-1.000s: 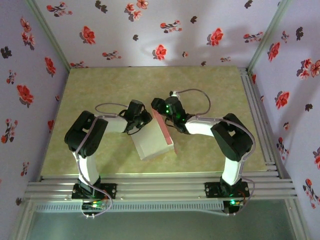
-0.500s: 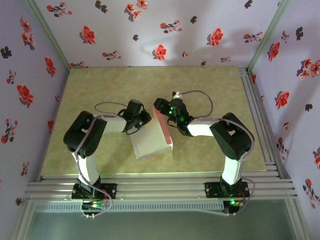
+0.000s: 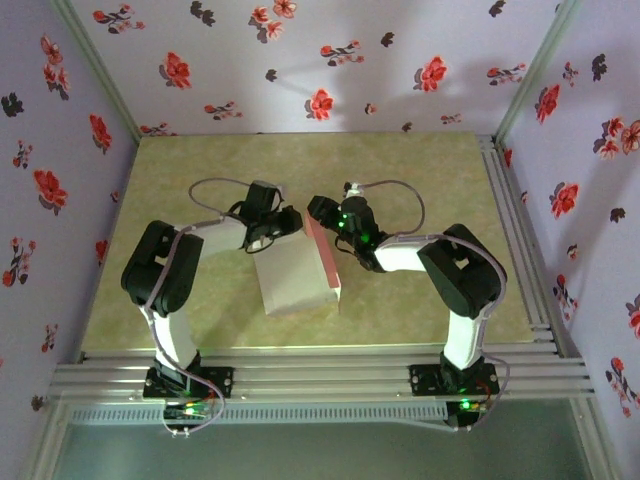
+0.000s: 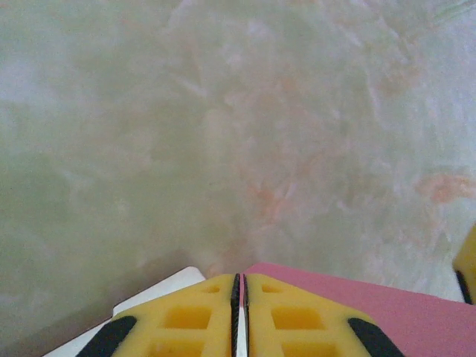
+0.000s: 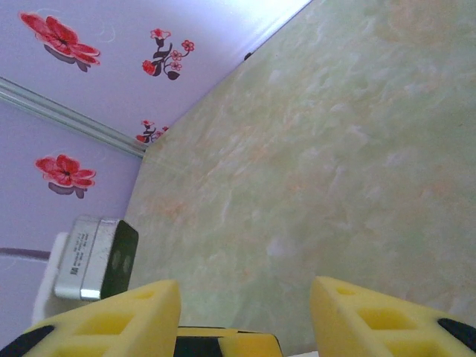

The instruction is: Fold the paper box

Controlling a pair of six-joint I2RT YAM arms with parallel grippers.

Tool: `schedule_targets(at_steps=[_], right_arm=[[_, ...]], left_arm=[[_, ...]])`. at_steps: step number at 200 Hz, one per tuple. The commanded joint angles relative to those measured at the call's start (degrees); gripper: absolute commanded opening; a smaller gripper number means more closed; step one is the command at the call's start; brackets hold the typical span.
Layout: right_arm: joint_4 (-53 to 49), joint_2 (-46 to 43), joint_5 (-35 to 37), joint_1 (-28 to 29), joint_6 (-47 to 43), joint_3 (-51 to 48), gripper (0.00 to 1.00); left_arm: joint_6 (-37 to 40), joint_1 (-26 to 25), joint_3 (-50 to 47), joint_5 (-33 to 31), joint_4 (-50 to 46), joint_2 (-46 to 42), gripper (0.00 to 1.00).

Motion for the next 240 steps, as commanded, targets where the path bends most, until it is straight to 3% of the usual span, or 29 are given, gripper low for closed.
schedule_targets(at_steps=[1,121,240], right_arm=[[-5.15,2.56,-0.45,-0.22,-1.78,-0.77,0.5],[-2.79,3.91,-2.0,-0.2,-0.04,-0.91,0.49],[4.01,6.07,-5.87,-1.65,5.58,-2.34,0.48]], left_arm=[[2.08,0.15,1.82,3.23,-2.0,-0.42,0.12],[-2.23,-1.3,4.46,1.44,-2.87,1.22,0.11],[-9.23,-6.26,-0.45,0.37,12.05,1.78,0.08]])
